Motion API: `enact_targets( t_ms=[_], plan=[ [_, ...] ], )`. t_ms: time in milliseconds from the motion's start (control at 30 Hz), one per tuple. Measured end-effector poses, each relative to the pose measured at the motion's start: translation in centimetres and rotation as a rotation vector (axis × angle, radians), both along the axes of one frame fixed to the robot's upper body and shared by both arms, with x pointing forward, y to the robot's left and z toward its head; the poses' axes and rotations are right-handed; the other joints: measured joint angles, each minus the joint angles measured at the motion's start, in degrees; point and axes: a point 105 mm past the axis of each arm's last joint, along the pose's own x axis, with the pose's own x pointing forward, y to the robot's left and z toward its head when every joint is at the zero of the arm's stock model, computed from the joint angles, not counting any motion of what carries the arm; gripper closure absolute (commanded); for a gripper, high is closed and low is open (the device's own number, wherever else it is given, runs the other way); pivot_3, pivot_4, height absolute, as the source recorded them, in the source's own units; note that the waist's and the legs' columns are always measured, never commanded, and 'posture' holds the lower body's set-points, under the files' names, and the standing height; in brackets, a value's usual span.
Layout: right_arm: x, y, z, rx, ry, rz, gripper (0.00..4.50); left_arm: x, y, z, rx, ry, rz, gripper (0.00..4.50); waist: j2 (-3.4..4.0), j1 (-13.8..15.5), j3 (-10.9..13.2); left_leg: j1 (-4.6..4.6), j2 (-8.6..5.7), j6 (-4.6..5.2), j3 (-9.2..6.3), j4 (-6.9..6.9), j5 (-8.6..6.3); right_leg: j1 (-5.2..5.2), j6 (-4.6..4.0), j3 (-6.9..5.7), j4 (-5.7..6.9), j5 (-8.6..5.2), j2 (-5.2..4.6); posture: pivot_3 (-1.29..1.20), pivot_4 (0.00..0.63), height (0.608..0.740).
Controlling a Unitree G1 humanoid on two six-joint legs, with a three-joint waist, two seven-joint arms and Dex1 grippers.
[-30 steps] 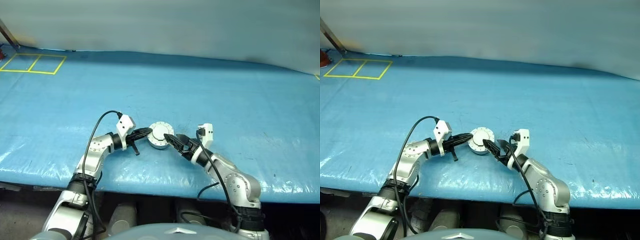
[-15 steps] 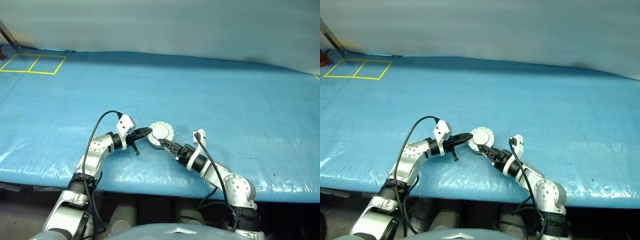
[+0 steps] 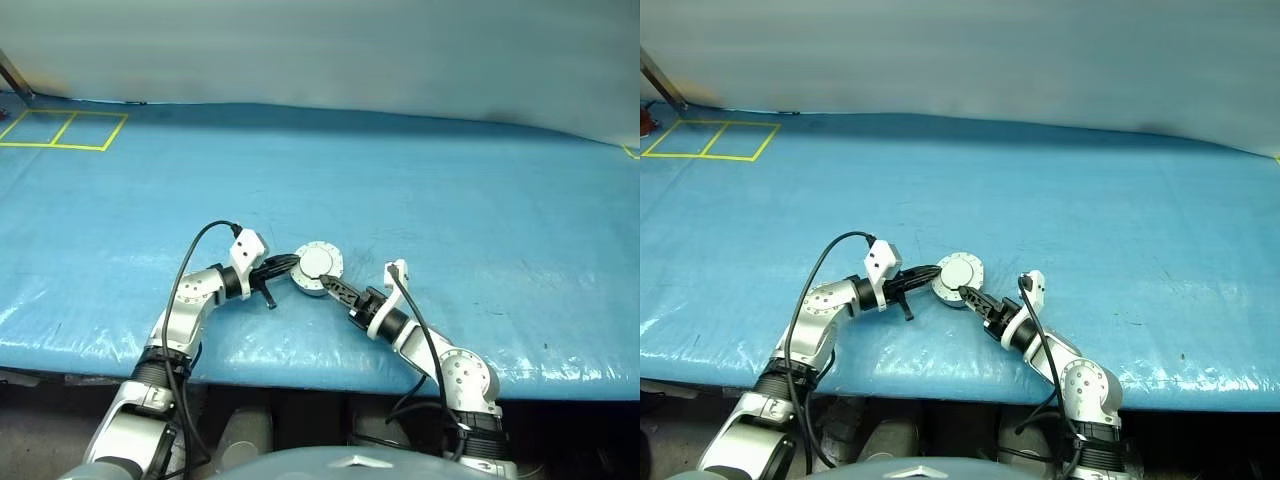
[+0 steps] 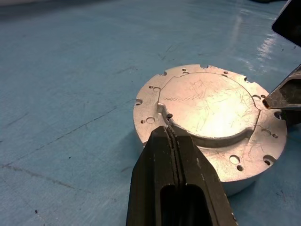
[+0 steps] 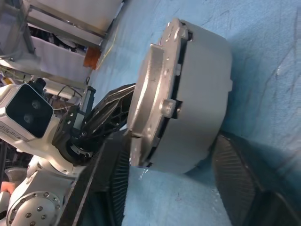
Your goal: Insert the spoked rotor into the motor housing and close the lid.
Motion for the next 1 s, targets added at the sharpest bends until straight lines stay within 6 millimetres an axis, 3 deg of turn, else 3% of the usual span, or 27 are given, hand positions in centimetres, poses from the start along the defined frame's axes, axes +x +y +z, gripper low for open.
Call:
enact_targets(
  t_ms=[33,100,567,800,1000],
  plan=[
    [0.0,0.0,0.1,0.007,-0.006,-0.001,2.97,0.0,0.1,0.0,0.001,-0.001,0.003,4.50,0.02,0.0,0.0,0.00,0.00,0.00,0.02,-0.01,0.00,-0.01,0.00,0.02,0.00,0.00,0.00,0.00,0.150,0.740],
    [0.1,-0.1,0.3,0.009,-0.016,-0.005,3.19,0.0,0.2,0.0,0.004,-0.001,0.003,4.50,0.02,0.0,0.0,0.00,0.00,0.00,0.02,0.00,0.00,-0.01,0.00,0.03,0.00,0.00,0.00,0.00,0.150,0.740],
    [0.0,0.4,0.5,0.027,-0.023,0.006,3.19,-1.0,1.5,0.3,-0.073,0.062,0.026,4.50,0.07,-0.7,0.1,-0.18,0.02,0.00,0.06,0.01,0.00,-0.23,0.00,0.09,0.06,0.01,0.01,0.00,0.150,0.740],
    [0.5,0.8,0.6,0.060,-0.002,-0.002,3.19,-0.2,3.0,3.8,-0.199,0.020,0.122,4.50,0.06,-0.8,0.1,-0.56,0.04,-0.01,0.14,0.14,0.01,-0.83,-0.04,0.23,0.52,0.00,0.05,0.00,0.150,0.740],
    [0.7,1.2,0.4,0.072,0.033,0.020,3.19,-0.2,4.8,3.5,-0.221,0.050,0.240,4.50,0.05,-1.1,0.2,-0.50,0.06,-0.01,0.17,0.21,0.01,-0.91,-0.10,0.31,0.81,-0.03,0.11,0.00,0.150,0.740]
  ],
)
